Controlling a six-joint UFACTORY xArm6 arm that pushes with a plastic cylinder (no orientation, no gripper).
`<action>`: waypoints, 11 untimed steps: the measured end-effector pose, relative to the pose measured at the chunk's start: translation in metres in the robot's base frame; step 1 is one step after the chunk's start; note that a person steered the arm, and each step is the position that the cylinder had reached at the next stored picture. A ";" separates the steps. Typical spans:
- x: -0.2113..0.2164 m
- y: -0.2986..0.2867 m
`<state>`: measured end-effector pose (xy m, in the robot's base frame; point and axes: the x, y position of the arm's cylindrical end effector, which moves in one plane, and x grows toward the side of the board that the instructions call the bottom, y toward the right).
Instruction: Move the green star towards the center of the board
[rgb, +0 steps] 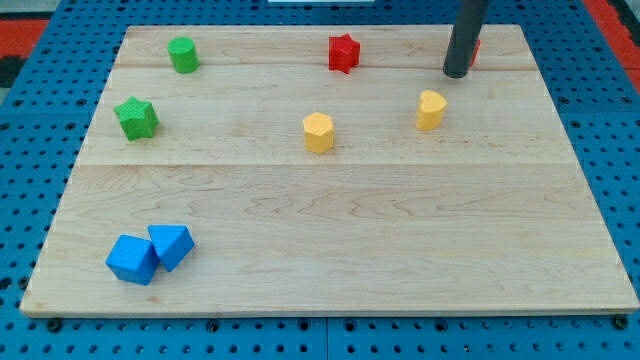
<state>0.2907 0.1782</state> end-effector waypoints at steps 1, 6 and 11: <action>0.000 0.010; 0.060 -0.171; 0.079 -0.414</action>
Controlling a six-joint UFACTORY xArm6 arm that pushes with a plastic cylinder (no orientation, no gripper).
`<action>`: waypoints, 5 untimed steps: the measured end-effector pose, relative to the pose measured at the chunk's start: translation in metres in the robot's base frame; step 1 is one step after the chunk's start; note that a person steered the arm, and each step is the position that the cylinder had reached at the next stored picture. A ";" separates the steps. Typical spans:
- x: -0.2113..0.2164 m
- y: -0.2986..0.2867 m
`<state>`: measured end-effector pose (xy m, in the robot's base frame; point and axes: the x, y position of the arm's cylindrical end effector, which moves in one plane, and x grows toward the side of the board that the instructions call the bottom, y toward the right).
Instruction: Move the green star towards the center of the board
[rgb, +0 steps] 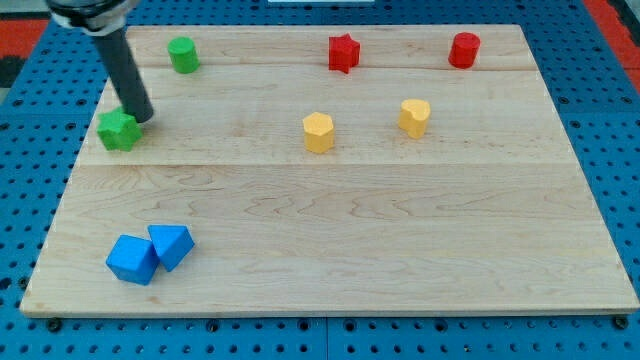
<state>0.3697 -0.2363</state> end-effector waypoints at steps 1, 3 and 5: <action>-0.035 0.003; 0.020 -0.054; 0.052 0.134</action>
